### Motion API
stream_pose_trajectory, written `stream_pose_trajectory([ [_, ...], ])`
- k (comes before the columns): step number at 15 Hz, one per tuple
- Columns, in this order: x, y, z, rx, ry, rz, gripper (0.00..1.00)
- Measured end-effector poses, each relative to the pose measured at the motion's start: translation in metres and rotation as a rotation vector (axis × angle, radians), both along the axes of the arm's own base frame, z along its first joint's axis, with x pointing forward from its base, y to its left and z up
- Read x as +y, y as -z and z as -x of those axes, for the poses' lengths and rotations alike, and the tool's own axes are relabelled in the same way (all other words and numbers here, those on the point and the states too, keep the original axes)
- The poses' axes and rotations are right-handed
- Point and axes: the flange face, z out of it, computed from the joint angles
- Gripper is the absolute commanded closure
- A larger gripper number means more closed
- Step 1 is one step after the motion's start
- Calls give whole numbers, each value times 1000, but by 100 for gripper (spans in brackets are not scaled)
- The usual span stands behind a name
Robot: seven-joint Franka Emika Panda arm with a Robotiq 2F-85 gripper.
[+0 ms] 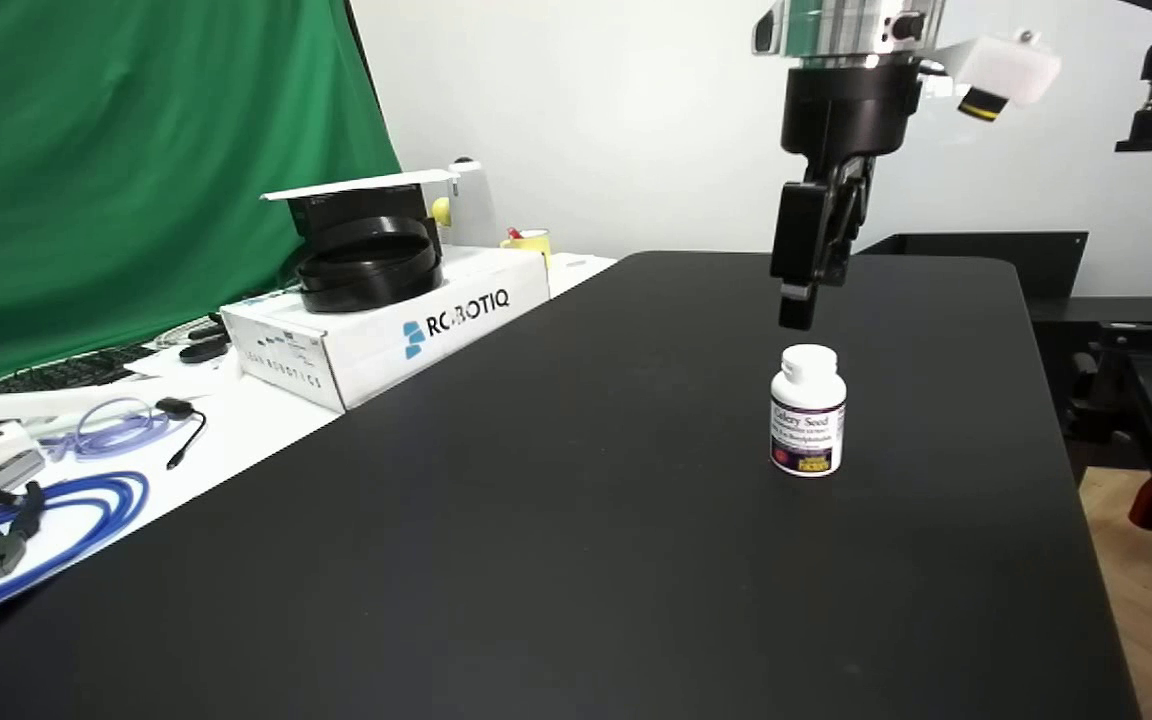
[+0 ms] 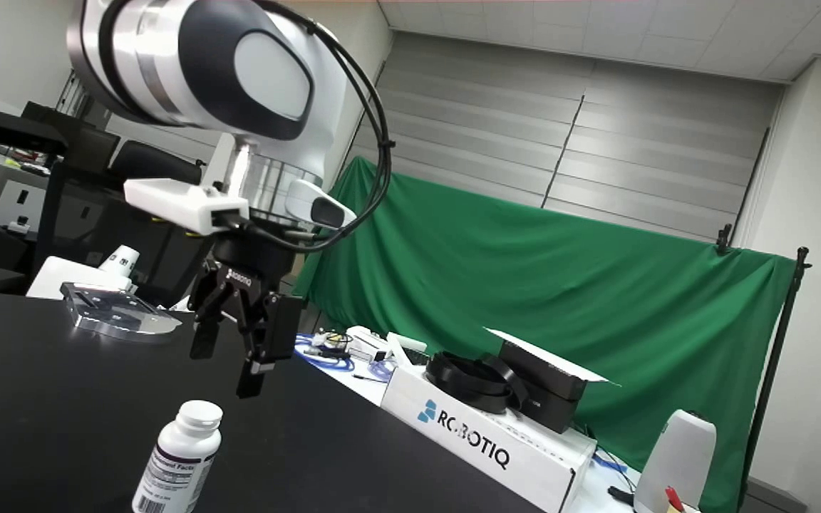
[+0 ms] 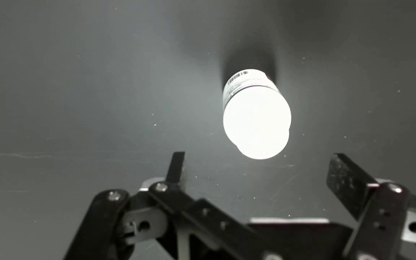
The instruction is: Pick the bottle and move it up the table
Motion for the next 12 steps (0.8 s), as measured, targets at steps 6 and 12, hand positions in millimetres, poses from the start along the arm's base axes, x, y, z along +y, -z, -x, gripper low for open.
stream_pose_trajectory([
  [6, 9, 39, 2, 43, 22, -41, 26],
  [12, 4, 48, 2, 52, 26, -39, 69],
])
